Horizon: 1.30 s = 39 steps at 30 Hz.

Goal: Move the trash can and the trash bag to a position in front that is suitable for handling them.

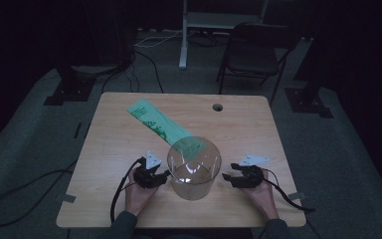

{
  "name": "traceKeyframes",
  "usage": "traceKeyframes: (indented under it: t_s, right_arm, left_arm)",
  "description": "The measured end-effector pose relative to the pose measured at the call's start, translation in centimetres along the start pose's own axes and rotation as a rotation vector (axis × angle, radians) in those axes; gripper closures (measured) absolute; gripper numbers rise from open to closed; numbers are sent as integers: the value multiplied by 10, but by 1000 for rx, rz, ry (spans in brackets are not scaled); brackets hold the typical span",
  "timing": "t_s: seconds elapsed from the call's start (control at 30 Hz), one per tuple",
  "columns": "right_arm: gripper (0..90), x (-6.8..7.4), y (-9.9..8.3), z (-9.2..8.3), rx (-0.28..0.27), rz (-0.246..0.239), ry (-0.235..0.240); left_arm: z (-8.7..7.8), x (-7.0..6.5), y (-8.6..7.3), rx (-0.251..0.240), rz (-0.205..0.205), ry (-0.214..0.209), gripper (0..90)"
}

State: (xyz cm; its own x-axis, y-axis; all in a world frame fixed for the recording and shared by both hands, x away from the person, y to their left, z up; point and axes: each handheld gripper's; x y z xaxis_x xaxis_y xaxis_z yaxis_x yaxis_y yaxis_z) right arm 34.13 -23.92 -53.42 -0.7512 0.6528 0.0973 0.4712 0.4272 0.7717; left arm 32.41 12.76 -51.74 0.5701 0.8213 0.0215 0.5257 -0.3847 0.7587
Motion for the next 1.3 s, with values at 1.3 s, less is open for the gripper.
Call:
traceKeyframes:
  t_s: [1.3]
  right_arm:
    - [379, -4, -10, -9, 27, -7, 30]
  left_arm:
    - [21, -5, 6, 44, 26, -56, 517]
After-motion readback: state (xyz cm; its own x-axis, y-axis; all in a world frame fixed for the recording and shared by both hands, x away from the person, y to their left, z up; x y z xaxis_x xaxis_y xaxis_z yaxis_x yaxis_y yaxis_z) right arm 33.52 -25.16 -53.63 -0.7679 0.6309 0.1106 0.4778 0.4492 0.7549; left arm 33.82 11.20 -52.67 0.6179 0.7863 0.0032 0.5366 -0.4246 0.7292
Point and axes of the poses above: each handheld gripper's, and its own axes: z roughly forward along the jaws, y roughly out of its top, x roughly to its left, and after that the axes turned 2 degrees about y, right-handed
